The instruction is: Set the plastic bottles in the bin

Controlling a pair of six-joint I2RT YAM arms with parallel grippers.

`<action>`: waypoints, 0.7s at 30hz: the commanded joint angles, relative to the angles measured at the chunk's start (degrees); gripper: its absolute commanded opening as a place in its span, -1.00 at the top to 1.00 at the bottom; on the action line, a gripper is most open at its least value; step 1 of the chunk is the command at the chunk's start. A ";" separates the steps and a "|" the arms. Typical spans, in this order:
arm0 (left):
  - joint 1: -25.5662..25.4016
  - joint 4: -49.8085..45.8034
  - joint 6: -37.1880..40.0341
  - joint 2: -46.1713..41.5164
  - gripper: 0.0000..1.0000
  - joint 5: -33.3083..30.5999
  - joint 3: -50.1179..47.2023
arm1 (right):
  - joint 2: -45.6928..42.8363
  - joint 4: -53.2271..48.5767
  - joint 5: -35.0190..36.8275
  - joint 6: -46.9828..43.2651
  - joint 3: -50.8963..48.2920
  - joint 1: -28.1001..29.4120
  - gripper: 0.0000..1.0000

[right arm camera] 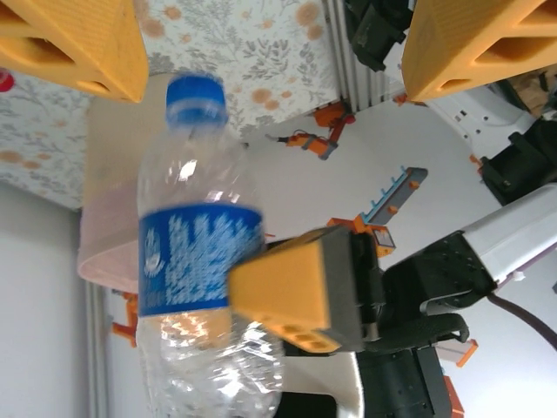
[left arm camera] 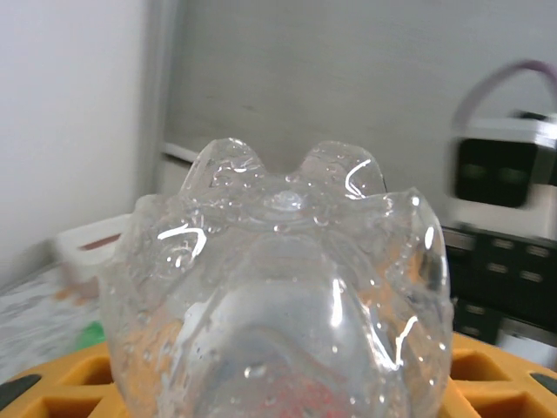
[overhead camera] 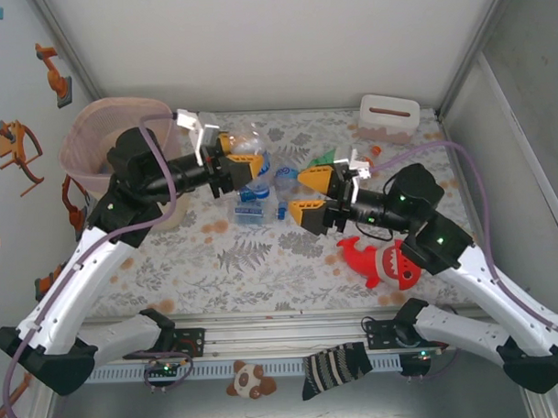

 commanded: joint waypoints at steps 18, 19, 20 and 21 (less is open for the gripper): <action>25.20 -28.29 -25.28 5.72 0.37 -53.02 18.48 | -2.93 -5.85 8.91 -3.38 -0.04 0.27 -0.51; 26.00 -31.26 -27.41 7.40 0.41 -54.53 20.65 | -2.98 -5.95 9.04 -3.31 -0.06 0.27 -0.51; 26.49 -34.14 -29.50 8.90 0.45 -55.94 22.55 | -3.03 -5.96 9.15 -3.34 -0.17 0.30 -0.51; 26.92 -36.20 -31.10 10.24 0.48 -56.91 24.06 | -3.00 -6.04 9.17 -3.33 -0.21 0.27 -0.51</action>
